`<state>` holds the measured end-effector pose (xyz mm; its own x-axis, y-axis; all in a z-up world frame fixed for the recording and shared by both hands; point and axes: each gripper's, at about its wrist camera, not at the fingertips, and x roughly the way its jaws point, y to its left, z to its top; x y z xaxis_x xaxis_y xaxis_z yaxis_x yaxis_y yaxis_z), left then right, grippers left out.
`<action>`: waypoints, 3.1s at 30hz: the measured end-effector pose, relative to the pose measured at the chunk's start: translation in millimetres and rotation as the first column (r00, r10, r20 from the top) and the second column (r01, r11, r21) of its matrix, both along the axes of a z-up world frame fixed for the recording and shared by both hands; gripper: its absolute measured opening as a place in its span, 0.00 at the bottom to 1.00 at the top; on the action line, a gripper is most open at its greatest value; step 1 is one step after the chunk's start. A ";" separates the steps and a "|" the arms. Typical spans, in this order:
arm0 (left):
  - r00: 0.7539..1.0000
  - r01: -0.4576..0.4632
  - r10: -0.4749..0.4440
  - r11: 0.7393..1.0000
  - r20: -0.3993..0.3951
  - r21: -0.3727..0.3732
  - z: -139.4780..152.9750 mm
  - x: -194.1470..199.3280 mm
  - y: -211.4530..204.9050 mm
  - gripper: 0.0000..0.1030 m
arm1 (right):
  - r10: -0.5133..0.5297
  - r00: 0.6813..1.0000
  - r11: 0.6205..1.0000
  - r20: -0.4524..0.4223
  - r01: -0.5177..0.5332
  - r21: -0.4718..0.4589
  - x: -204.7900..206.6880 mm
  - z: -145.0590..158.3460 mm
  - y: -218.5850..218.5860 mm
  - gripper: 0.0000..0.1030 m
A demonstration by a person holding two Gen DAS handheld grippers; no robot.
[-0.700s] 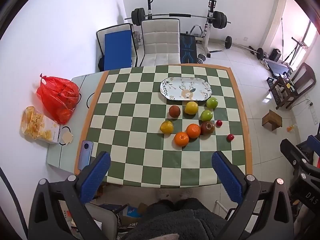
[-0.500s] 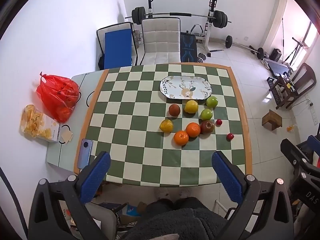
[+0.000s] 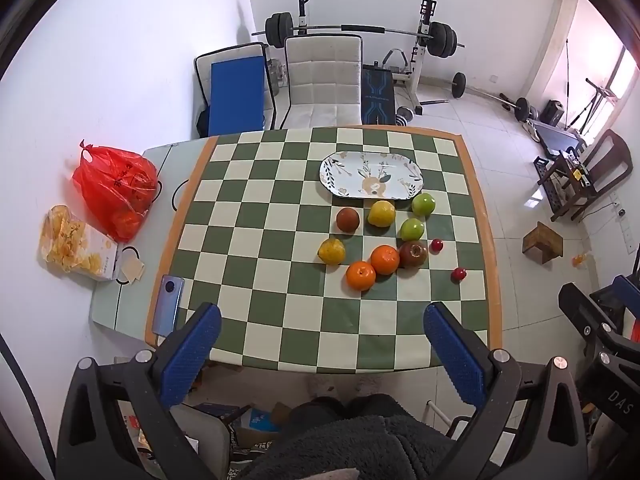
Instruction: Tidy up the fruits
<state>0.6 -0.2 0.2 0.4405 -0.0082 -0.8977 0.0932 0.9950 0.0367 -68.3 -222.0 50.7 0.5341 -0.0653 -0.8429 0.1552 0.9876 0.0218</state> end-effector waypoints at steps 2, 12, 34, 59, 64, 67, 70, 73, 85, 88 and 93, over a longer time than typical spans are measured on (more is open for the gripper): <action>1.000 0.000 0.000 1.000 0.000 0.000 -0.1 0.3 0.0 1.00 | -0.001 1.000 1.000 0.001 0.001 0.001 0.1 0.8 0.2 1.00; 1.000 -0.001 0.001 1.000 -0.002 -0.006 0.0 0.3 0.1 1.00 | 0.000 1.000 1.000 0.002 0.000 0.001 4.3 3.3 1.8 1.00; 1.000 0.003 -0.003 1.000 -0.012 -0.013 -8.3 -5.4 -20.2 1.00 | 0.002 1.000 1.000 0.006 -0.002 0.004 2.6 4.9 0.3 1.00; 1.000 0.005 -0.005 1.000 -0.012 -0.019 -7.9 -9.0 -21.0 1.00 | 0.007 1.000 1.000 0.014 -0.007 0.009 -1.5 17.2 6.9 1.00; 1.000 0.008 -0.008 1.000 -0.010 -0.021 -4.0 -17.3 -22.2 1.00 | 0.005 1.000 1.000 0.011 -0.005 0.011 -1.2 17.3 9.4 1.00; 1.000 0.011 -0.011 1.000 -0.009 -0.026 9.4 -24.4 -8.1 1.00 | 0.005 1.000 1.000 0.013 -0.006 0.011 -1.7 17.3 9.7 1.00; 1.000 0.009 -0.010 1.000 -0.009 -0.027 10.4 -23.9 -6.8 1.00 | 0.006 1.000 1.000 0.013 -0.006 0.012 -1.8 16.6 8.9 1.00; 1.000 0.006 -0.006 1.000 -0.008 -0.028 10.2 -24.5 -7.4 1.00 | 0.002 1.000 1.000 0.013 -0.003 0.020 -0.4 16.4 11.0 1.00; 0.986 -0.138 0.124 0.982 0.111 0.129 -32.5 57.3 -11.0 1.00 | -0.038 0.999 0.995 0.018 0.036 0.088 84.8 -54.9 -28.7 1.00; 0.985 -0.170 0.162 0.972 0.061 0.162 -65.5 93.4 -5.9 1.00 | -0.016 1.000 0.993 -0.023 0.019 0.115 119.9 -92.4 -32.8 1.00; 0.980 -0.158 0.176 0.972 -0.092 0.177 -129.7 139.2 -0.2 1.00 | -0.004 0.991 0.987 -0.130 0.025 0.160 170.9 -172.1 -39.5 1.00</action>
<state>139.8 -0.5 -129.4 0.3249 0.2119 -0.9217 -0.0613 0.9773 0.2030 102.6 -261.5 -121.4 0.4203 0.0697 -0.9047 0.1809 0.9706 0.1588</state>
